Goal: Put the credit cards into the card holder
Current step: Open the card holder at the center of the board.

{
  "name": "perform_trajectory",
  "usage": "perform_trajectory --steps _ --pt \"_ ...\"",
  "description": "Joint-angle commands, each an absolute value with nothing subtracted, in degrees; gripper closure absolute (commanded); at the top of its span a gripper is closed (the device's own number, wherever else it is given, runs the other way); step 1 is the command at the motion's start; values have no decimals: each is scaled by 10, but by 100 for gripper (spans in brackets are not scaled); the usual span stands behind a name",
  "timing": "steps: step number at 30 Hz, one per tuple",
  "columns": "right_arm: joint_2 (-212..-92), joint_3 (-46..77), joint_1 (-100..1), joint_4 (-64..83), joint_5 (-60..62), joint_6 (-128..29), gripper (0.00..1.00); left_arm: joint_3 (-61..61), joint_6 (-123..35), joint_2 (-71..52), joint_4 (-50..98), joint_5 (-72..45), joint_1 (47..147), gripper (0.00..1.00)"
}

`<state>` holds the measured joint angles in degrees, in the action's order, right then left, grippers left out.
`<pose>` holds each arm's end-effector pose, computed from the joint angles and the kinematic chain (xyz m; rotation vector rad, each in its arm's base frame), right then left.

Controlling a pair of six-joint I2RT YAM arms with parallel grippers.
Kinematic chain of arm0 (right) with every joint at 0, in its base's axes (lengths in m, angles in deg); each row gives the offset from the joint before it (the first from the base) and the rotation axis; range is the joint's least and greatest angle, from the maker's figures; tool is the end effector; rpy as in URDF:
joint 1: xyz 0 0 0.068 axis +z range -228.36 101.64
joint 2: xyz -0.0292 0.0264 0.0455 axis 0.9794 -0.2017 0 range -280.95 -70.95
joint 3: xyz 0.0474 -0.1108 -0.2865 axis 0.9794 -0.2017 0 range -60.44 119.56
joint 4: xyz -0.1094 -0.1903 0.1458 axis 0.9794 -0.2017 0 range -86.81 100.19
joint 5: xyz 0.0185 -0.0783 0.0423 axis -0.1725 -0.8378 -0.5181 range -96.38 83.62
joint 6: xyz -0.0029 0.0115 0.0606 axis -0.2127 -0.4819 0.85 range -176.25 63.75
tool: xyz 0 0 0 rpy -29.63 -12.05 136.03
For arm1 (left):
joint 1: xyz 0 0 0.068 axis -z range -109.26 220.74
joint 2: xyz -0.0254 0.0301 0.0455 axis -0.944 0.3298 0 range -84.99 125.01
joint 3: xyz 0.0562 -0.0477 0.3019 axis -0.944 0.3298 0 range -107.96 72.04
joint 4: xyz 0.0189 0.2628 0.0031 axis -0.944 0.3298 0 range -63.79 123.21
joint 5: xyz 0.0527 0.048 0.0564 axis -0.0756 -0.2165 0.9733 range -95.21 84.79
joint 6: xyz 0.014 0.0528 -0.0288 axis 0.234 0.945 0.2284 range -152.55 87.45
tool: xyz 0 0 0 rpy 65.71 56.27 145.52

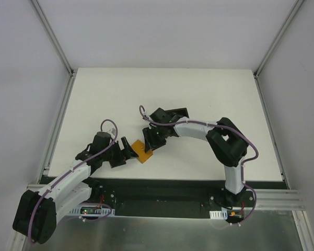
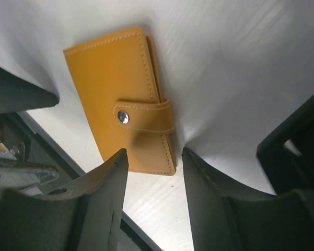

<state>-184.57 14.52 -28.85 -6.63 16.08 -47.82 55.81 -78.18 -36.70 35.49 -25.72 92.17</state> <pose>0.2710 0.3449 0.1872 -1.0908 2.4419 0.8653 0.1318 -0.0693 0.1817 -0.3168 2.4310 -0.9787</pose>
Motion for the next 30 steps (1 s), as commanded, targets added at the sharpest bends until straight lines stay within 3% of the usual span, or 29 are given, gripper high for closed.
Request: perform_trajectory --steps 1,7,12,18,30 --pt "-1793 73 -273 -21 178 -447 54 553 -779 -345 370 -240 927 12" --pt "-1742 -7 -226 60 164 -381 64 531 -777 -298 339 -241 927 12" --pt "-1707 -33 -211 80 111 -360 65 504 -766 -260 333 -240 927 14" --pt "-1680 -5 -227 46 66 -379 60 522 -777 -289 334 -226 927 14" --pt "-1788 77 -279 34 110 -382 53 539 -784 -294 331 -222 927 20"
